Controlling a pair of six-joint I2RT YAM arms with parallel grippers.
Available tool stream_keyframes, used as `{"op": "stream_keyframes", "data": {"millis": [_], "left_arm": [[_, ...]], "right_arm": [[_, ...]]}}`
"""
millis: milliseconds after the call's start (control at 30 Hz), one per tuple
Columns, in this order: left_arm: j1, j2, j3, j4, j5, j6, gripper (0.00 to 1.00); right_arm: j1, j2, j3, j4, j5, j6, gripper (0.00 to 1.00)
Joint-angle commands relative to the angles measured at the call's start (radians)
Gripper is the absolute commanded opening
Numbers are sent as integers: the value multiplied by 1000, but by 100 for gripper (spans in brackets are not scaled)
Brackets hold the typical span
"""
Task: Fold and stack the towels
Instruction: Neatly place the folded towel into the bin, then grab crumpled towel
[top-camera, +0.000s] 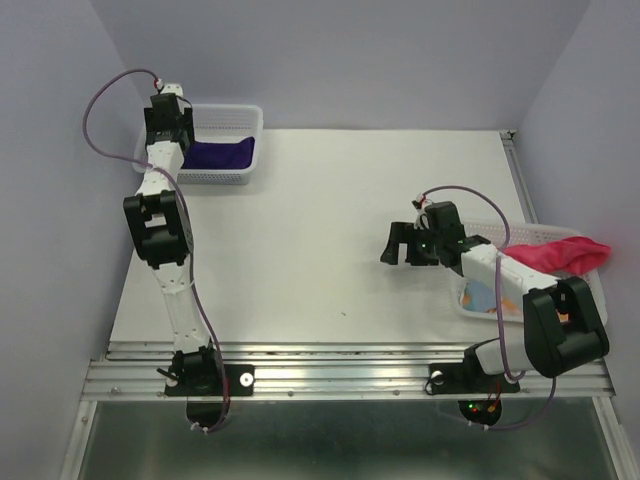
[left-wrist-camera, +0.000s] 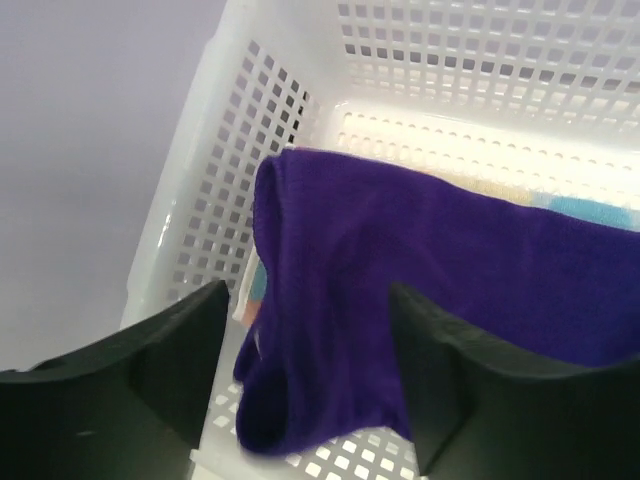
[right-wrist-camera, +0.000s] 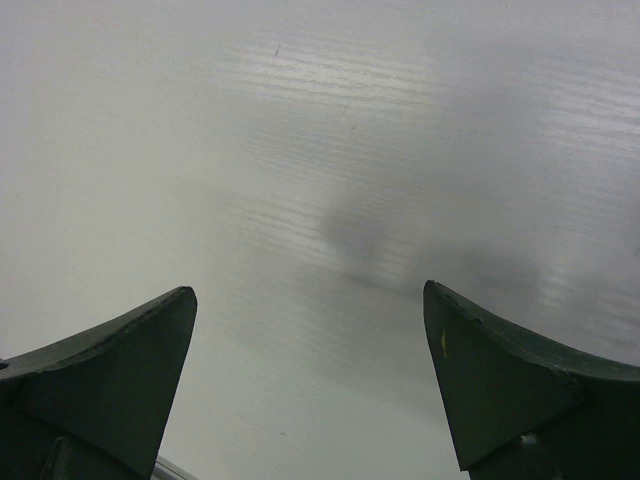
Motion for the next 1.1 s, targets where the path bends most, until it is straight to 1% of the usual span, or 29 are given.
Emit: {"op": "stream_keyframes", "data": {"millis": [0, 67, 100, 233, 333, 367, 400, 433, 467, 500, 533, 567, 600, 633, 667, 700, 733, 767, 833, 900, 1000, 1067], "left_arm": [[10, -47, 69, -14, 1, -18, 80], [10, -83, 66, -19, 17, -35, 86], [9, -99, 68, -19, 27, -41, 98], [3, -207, 48, -27, 86, -114, 99], [-20, -274, 9, -36, 158, -158, 99], [-30, -324, -6, -33, 206, -196, 99], [-39, -356, -29, -19, 241, -217, 99], [-65, -419, -91, -4, 258, -227, 99], [-83, -450, -125, 24, 267, -291, 99], [-102, -482, -162, 39, 263, -308, 99], [-131, -549, -248, 57, 252, -331, 99], [-192, -583, -294, 91, 222, -360, 99], [-227, -616, -339, 104, 205, -380, 99], [-256, -651, -441, 122, 177, -400, 99], [-286, -716, -493, 145, 166, -415, 99], [-345, -749, -596, 189, 174, -441, 99], [-371, -809, -644, 211, 180, -458, 99], [-420, -835, -688, 255, 192, -469, 99], [-467, -882, -763, 266, 177, -494, 99], [-513, -907, -785, 251, 145, -503, 99], [-546, -941, -808, 230, 129, -506, 99], [-559, -962, -819, 207, 110, -500, 99]], "right_arm": [[6, -12, 76, 5, 20, -7, 100], [6, -30, 88, -2, 21, -7, 100], [6, -39, 96, -4, 24, -6, 100], [6, -76, 138, -22, 70, 31, 100], [4, -90, 215, -91, 225, 75, 100], [4, -93, 252, -141, 350, 92, 100], [1, -101, 267, -160, 404, 102, 100], [-16, -119, 277, -180, 458, 117, 100], [-34, -133, 283, -212, 556, 128, 100], [-106, -142, 292, -235, 580, 158, 100], [-155, -151, 297, -258, 596, 177, 100], [-202, -171, 298, -295, 642, 194, 100], [-285, -177, 298, -311, 682, 210, 100], [-316, -180, 301, -330, 724, 241, 100], [-351, -180, 306, -382, 754, 247, 100], [-394, -177, 306, -395, 800, 252, 100], [-413, -177, 292, -403, 845, 255, 100], [-449, -174, 280, -391, 856, 254, 100], [-488, -164, 243, -362, 844, 246, 100], [-533, -135, 222, -340, 841, 255, 100], [-586, -84, 208, -305, 804, 251, 100], [-612, -67, 208, -306, 819, 241, 100]]}}
